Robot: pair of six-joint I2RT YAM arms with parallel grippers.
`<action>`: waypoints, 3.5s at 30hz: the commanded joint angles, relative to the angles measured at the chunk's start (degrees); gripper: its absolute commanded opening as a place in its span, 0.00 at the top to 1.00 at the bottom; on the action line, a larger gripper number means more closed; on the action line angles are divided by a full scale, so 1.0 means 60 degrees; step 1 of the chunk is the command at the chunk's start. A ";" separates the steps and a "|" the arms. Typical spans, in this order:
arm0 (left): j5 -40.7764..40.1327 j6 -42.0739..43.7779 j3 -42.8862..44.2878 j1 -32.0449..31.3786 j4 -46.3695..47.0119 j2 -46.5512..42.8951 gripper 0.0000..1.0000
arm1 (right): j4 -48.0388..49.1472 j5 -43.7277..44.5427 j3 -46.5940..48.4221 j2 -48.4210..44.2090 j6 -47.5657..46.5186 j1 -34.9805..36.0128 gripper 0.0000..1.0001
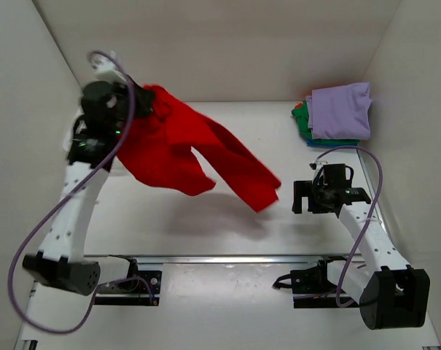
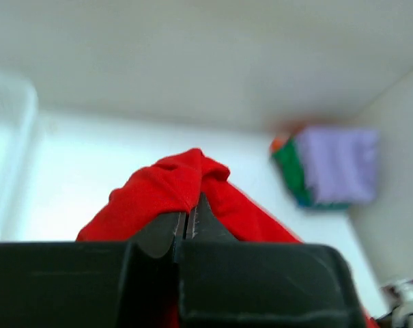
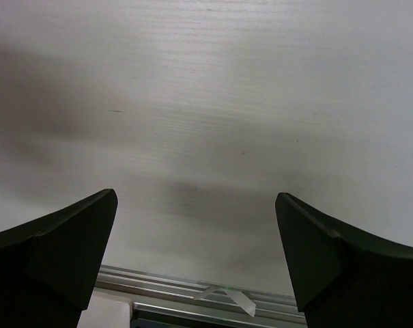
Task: Fold and stack the t-shirts
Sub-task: Move the tshirt to the center of the board, then flatten out the tshirt
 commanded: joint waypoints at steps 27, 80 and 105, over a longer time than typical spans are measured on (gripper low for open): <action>0.0878 -0.1522 -1.0478 -0.1245 -0.2366 -0.1107 0.12 | 0.3312 -0.2052 -0.2060 0.0656 0.4429 0.3193 0.13; 0.2417 -0.1904 -0.7593 -0.0894 -0.3829 -0.2747 1.00 | 0.3589 -0.1993 -0.2514 0.1213 0.3038 0.2959 0.44; 0.1817 -0.2153 0.1050 0.0585 -0.5193 -0.1136 1.00 | -0.1564 -0.2317 0.5759 -0.2654 0.1312 0.0002 1.00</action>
